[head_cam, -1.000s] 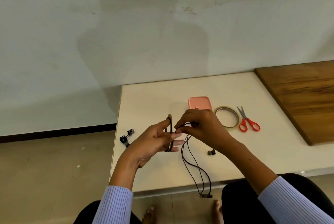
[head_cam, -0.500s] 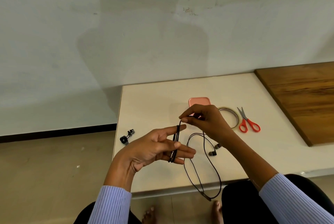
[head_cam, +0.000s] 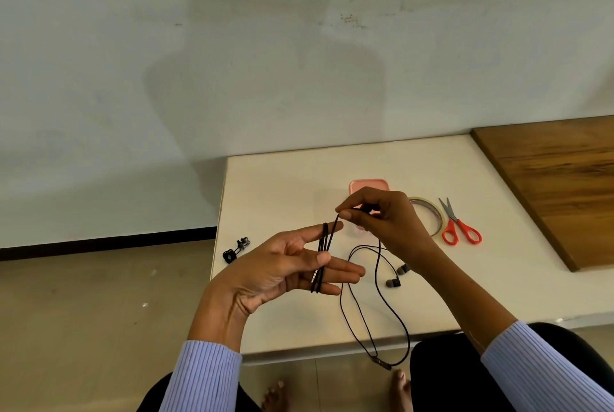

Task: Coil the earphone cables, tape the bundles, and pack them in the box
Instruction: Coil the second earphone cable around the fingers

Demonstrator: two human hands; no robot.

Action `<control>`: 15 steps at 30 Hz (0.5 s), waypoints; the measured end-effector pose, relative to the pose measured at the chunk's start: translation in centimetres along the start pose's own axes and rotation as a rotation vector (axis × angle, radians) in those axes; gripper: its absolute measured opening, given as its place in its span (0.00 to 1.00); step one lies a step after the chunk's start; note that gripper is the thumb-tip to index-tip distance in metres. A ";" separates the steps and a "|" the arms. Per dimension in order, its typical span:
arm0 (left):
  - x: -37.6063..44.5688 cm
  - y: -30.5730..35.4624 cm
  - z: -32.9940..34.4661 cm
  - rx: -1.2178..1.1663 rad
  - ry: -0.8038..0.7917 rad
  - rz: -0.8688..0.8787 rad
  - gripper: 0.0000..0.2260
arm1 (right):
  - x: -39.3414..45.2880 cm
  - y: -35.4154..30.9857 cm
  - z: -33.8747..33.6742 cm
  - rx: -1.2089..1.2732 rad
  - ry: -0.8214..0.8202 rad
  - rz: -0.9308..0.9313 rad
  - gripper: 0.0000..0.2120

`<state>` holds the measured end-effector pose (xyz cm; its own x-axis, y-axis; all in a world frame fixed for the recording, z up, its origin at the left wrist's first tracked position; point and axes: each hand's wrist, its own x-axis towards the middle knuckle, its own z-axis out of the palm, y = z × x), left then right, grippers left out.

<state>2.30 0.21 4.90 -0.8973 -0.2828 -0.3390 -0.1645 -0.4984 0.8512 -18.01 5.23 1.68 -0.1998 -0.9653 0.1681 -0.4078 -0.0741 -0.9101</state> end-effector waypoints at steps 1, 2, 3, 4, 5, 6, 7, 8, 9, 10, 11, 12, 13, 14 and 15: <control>0.0 0.0 0.0 -0.004 0.003 0.003 0.22 | 0.0 -0.1 0.0 0.000 0.019 -0.008 0.03; 0.0 0.0 -0.1 -0.006 0.003 0.002 0.22 | 0.0 -0.2 0.0 -0.002 0.029 -0.014 0.04; 0.0 0.0 0.0 -0.006 -0.001 -0.002 0.22 | 0.0 -0.3 0.1 -0.003 0.028 -0.015 0.04; 0.1 0.0 0.1 -0.006 -0.009 -0.009 0.22 | 0.0 -0.3 0.2 -0.004 0.022 -0.009 0.04; 0.1 0.0 0.2 -0.006 -0.022 -0.018 0.22 | -0.1 -0.3 0.3 -0.004 0.015 0.001 0.03; 0.2 -0.1 0.3 -0.006 -0.036 -0.024 0.22 | -0.1 -0.3 0.5 -0.005 0.011 0.008 0.03; 0.2 -0.1 0.3 -0.006 -0.045 -0.026 0.22 | -0.2 -0.3 0.6 -0.011 0.008 0.013 0.03; 0.2 -0.1 0.3 -0.004 -0.048 -0.024 0.22 | -0.2 -0.3 0.7 -0.018 0.005 0.018 0.03; 0.1 -0.1 0.3 -0.004 -0.049 -0.018 0.22 | -0.2 -0.4 0.8 -0.016 0.002 0.032 0.03; 0.1 -0.1 0.2 -0.005 -0.050 -0.005 0.21 | -0.2 -0.4 0.8 0.006 -0.002 0.055 0.04; 0.1 0.0 0.2 -0.007 -0.051 0.013 0.21 | -0.3 -0.5 0.8 0.056 -0.010 0.091 0.04; 0.0 0.0 0.2 -0.013 -0.047 0.037 0.21 | -0.3 -0.5 0.8 0.127 -0.025 0.136 0.05; 0.0 0.0 0.2 -0.029 -0.035 0.063 0.20 | -0.4 -0.6 0.9 0.208 -0.048 0.188 0.06; 0.1 0.0 0.2 -0.057 -0.014 0.089 0.20 | -0.6 -0.7 1.2 0.280 -0.077 0.242 0.07; 0.3 0.0 0.3 -0.098 0.016 0.116 0.21 | -0.8 -0.7 1.5 0.328 -0.107 0.291 0.08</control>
<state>1.95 0.38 4.90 -0.9014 -0.3555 -0.2472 -0.0185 -0.5387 0.8423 -16.22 5.72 1.62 -0.1642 -0.9769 -0.1370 -0.0405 0.1454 -0.9885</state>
